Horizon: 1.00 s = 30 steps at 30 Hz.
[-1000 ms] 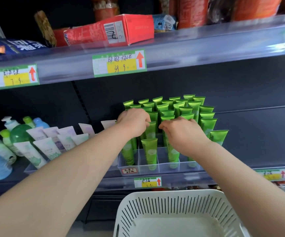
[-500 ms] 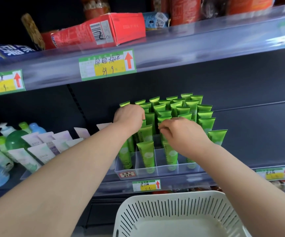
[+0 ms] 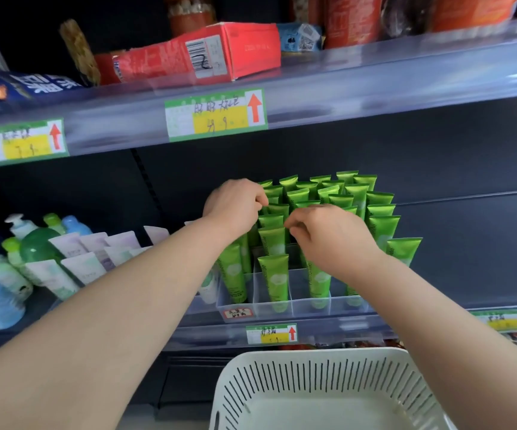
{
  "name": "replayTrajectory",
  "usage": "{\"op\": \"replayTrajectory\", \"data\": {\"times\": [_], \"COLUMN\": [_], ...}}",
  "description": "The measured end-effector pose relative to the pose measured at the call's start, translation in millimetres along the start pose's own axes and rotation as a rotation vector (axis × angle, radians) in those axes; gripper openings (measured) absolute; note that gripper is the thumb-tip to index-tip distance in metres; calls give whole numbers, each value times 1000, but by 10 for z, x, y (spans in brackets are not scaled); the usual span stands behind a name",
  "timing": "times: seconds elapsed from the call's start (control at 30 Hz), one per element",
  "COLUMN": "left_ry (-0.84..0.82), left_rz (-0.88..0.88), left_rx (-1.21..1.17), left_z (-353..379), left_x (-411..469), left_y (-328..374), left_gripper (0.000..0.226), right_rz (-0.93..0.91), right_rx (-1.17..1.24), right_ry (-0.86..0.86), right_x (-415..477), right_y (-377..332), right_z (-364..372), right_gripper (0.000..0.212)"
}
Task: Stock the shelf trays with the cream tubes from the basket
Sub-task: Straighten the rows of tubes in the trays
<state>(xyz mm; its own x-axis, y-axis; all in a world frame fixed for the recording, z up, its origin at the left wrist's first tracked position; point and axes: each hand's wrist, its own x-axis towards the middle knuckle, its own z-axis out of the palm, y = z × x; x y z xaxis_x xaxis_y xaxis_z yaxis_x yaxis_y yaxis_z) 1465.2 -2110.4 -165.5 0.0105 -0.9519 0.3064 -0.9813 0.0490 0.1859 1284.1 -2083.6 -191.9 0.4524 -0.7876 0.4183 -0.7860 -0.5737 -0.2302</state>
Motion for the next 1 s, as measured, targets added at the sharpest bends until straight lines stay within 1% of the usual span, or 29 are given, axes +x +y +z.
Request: {"op": "replayTrajectory", "data": {"times": [0.07,0.2,0.37,0.5,0.7,0.8,0.87,0.93,1.0], "left_ry": [6,4,40,74,85,49,17,-19,-71], "left_rz": [-30,-78,-83,-99,-108,-98,-70,-39,-30], "left_rx": [13,-17,-27,-52,-73,-61,-37,-4,37], "left_z": [-94,-268,-356,-379,-312,-268,-241,-213,-179], "left_x": [-53,-219,-416,-482,-522,-511,-500,-480,-455], "left_y": [-130,-400,-630,-706,-673,-615,-574,-547,-513], "left_gripper": [25,29,29,30,30,29,27,23,22], "right_rz": [-27,-105,-174,-158,-123,-90,-72,-60,-53], "right_rx": [26,50,-132,-196,-241,-182,-131,-89,-112], "right_ry": [-6,-75,-132,-191,-201,-256,-298,-270,-146], "right_x": [53,140,264,285,225,221,213,185,153], "right_y": [-145,-458,-736,-820,-753,-721,-700,-665,-607], "right_z": [24,159,389,474,456,434,396,351,311], "right_gripper": [23,28,27,23,14,16,24,35,36]}}
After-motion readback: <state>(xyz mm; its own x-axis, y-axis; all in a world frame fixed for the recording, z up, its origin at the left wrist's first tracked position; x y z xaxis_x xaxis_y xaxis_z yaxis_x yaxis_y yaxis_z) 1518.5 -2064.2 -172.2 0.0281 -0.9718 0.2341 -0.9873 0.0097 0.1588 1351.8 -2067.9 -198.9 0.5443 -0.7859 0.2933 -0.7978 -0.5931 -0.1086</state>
